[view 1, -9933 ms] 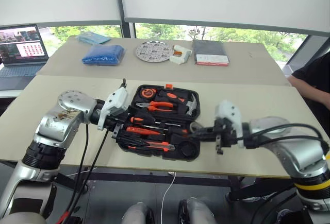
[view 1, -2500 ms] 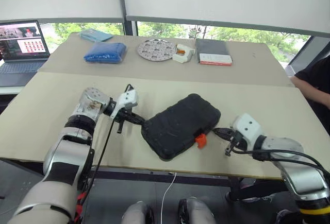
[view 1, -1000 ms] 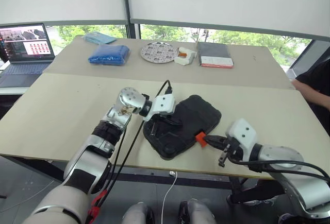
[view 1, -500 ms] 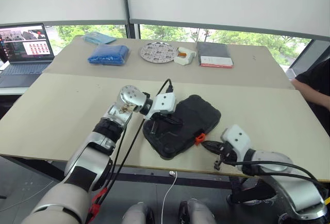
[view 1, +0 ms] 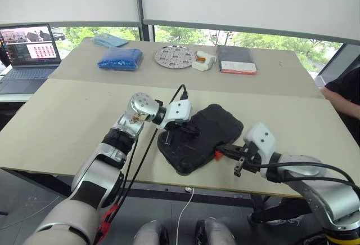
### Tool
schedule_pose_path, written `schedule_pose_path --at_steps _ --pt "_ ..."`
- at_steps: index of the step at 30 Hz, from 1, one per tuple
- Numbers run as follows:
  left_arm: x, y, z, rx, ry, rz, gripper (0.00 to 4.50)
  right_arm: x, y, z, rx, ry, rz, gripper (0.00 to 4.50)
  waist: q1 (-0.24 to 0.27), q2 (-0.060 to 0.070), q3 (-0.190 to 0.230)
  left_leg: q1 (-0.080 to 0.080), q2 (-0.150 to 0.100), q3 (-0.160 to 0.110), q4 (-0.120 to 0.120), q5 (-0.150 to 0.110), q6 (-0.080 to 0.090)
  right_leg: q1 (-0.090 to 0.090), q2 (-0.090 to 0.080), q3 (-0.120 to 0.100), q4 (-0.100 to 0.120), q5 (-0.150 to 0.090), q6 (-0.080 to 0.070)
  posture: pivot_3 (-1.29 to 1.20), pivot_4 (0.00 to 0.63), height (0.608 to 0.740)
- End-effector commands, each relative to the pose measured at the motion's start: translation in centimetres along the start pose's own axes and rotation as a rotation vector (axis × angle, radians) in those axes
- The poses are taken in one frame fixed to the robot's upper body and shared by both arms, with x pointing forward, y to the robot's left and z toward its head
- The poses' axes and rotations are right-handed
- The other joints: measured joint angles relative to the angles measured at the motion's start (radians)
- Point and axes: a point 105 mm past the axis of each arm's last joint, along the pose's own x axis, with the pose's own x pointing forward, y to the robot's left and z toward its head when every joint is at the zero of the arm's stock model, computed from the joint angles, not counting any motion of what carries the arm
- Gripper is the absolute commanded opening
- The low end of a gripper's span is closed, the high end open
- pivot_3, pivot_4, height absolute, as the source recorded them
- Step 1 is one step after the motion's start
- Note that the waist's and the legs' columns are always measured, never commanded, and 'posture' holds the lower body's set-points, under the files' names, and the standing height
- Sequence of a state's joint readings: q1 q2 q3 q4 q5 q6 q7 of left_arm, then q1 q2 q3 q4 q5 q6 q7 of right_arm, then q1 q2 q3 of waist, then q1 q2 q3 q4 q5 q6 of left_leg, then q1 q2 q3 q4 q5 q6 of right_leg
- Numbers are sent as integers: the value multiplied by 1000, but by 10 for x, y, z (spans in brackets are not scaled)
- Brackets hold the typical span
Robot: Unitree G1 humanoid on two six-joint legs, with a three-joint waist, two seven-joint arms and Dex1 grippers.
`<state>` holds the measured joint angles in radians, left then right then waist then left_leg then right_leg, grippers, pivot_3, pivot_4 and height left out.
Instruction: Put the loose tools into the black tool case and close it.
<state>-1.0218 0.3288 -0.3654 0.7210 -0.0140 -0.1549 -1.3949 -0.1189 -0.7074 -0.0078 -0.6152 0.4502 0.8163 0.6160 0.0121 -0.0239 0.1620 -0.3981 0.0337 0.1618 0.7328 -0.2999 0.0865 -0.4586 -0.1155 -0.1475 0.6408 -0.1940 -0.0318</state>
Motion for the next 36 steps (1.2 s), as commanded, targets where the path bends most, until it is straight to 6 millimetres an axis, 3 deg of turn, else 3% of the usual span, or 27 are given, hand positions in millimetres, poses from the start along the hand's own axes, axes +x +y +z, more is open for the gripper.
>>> schedule_pose_path --at_steps 1,10,17,20,26,36 --pt "1 -6 -15 -25 71 -28 55 -14 -5 3 -33 -1 -41 0 0 0 0 0 0 0 0 0 0 0 0 0 0 0 0 0 150 718" --pt "7 -10 -16 -13 68 -47 55 -30 -2 -5 0 18 -77 0 0 0 0 0 0 0 0 0 0 0 0 0 -1 0 1 0 150 718" --pt "17 -12 -12 30 67 -75 55 -14 8 -23 50 47 -53 0 3 0 0 0 0 0 0 -1 1 0 0 0 -2 0 1 0 150 718" --pt "20 -12 -10 47 67 -85 55 0 1 -27 44 45 -68 0 1 0 0 0 0 0 0 -1 1 1 0 0 -2 1 1 0 150 718" --pt "29 -16 -13 94 92 -110 55 12 -8 -8 5 -25 -78 0 0 0 0 0 0 0 0 -1 1 0 0 0 -3 1 2 0 150 718" --pt "43 -27 -25 179 150 -155 55 3 -7 26 -29 -122 -69 0 -2 1 0 0 0 0 0 -1 2 1 -1 0 -2 2 3 0 150 718"
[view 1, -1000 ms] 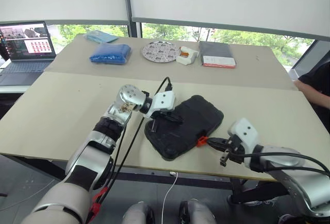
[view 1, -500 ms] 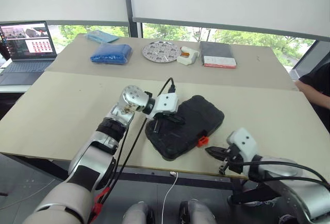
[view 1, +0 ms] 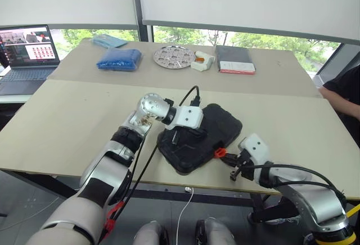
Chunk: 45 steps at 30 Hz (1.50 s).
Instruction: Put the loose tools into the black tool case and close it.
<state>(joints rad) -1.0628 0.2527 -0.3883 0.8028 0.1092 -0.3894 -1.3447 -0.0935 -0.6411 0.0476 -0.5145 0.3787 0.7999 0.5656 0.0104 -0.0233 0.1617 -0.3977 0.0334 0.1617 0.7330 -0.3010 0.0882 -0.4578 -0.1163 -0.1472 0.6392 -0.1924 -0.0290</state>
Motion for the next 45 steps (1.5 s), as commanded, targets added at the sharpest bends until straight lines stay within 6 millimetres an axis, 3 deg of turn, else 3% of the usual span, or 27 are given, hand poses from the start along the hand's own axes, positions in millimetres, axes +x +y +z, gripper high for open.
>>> schedule_pose_path --at_steps 1,10,21,40,45 --pt "22 -37 -29 -48 104 -143 55 -14 1 59 -113 -198 -3 0 0 0 0 0 0 0 0 0 0 0 0 0 0 0 0 0 150 718" --pt "25 -40 -32 -72 96 -140 55 -1 4 58 -110 -176 29 0 -11 0 0 1 0 0 0 -3 5 0 -4 0 1 1 0 0 150 718" --pt "23 -44 -34 -81 99 -150 55 3 4 80 -185 -228 27 0 -25 0 0 2 1 0 0 -3 4 0 -4 0 2 1 0 0 150 718" --pt "21 -46 -38 -98 110 -145 55 9 15 99 -236 -266 63 0 -31 3 -4 6 1 0 -4 -2 3 2 -4 0 2 0 -1 0 150 718" --pt "15 -43 -43 -125 118 -92 55 10 14 87 -231 -227 67 0 -12 5 -9 7 1 0 -7 1 -4 3 -4 -1 0 -2 -4 0 150 718"
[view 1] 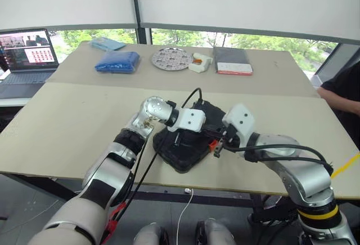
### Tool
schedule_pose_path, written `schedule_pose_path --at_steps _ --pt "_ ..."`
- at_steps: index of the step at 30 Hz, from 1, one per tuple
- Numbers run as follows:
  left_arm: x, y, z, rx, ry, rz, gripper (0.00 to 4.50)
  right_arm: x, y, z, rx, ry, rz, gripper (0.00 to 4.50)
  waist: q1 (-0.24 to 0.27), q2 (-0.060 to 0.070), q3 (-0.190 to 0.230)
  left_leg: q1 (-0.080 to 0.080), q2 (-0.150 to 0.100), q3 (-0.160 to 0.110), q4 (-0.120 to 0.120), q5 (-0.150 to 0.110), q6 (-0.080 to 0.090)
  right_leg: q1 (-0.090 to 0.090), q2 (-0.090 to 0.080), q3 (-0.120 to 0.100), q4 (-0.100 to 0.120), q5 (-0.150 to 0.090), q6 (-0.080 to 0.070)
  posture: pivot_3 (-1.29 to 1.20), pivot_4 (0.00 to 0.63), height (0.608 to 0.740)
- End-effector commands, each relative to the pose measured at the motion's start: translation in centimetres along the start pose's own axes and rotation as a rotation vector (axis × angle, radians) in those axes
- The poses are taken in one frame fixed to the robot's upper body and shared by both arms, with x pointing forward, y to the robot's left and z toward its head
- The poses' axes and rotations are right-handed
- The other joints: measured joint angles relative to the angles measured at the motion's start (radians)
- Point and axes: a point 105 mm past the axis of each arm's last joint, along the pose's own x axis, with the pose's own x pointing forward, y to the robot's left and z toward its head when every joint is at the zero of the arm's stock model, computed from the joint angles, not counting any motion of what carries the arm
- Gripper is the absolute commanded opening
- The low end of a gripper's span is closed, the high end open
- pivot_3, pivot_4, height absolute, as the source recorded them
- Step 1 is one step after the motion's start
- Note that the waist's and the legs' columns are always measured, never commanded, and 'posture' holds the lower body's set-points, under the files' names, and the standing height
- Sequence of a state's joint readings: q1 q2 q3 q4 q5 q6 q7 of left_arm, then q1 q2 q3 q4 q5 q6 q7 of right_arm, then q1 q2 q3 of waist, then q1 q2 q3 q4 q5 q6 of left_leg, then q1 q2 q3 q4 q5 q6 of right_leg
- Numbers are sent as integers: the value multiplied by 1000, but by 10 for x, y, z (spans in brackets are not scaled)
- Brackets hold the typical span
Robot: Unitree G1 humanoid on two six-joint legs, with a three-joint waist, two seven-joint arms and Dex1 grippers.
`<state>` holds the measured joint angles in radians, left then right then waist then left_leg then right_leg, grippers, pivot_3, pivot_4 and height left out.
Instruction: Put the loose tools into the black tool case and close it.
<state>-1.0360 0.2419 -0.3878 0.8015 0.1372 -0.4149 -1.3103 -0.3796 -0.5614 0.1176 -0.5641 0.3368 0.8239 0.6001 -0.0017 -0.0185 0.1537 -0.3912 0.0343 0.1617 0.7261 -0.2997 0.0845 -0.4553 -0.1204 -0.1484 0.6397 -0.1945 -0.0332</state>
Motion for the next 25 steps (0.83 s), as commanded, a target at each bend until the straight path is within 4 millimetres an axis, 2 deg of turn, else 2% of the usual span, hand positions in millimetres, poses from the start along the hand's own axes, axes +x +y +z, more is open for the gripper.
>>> schedule_pose_path --at_steps 1,3,6,8,10,13,16,17,20,25 --pt "6 -37 -40 -144 114 -89 55 -8 -3 -1 -21 -3 -16 0 1 0 -1 0 -1 1 0 0 0 0 0 0 0 0 0 0 150 718" --pt "-5 -27 -42 -204 94 -8 55 -20 -8 -1 13 -9 -31 0 0 0 -3 0 -1 1 1 -1 2 1 -1 1 -1 0 1 0 150 718" --pt "-41 -10 -47 -365 32 150 750 -48 -6 -4 56 -15 19 804 -5 0 -2 0 -1 2 1 -3 5 0 -1 1 -2 1 3 0 150 718" --pt "-73 -9 -50 -452 -5 229 1519 -68 -6 -10 65 6 50 1534 -10 0 -2 -1 0 0 1 -5 8 -1 -1 0 -2 1 3 0 150 718" --pt "-94 -12 -50 -499 -23 264 2250 -82 -10 -14 75 26 58 2232 -21 -1 -1 0 1 1 -1 -5 6 -1 1 1 -2 0 2 0 150 718" --pt "-140 -29 -45 -553 -35 293 3258 -107 -25 -19 78 66 56 3193 -21 -1 0 1 2 0 -4 1 -5 -2 5 2 -2 0 2 0 150 718" --pt "-198 -49 -29 -661 -45 341 4280 -137 -42 -11 87 85 112 4233 -16 -2 8 0 2 0 -6 2 -7 -3 6 2 -3 -1 1 0 150 718" --pt "-211 -54 -24 -687 -49 354 4464 -144 -47 -8 84 89 122 4441 -13 -3 10 0 3 0 -6 2 -7 -3 6 3 -3 -1 1 0 150 718" --pt "-224 -56 -18 -710 -51 416 4464 -153 -58 -7 82 97 131 4441 -3 -3 11 -1 3 0 -8 2 -7 -3 6 1 -8 0 1 0 150 718" --pt "-223 -59 -17 -724 -45 440 4464 -151 -60 -4 80 89 172 4441 25 -2 11 -2 0 0 -9 1 -5 -2 2 1 -10 -1 1 0 150 718"
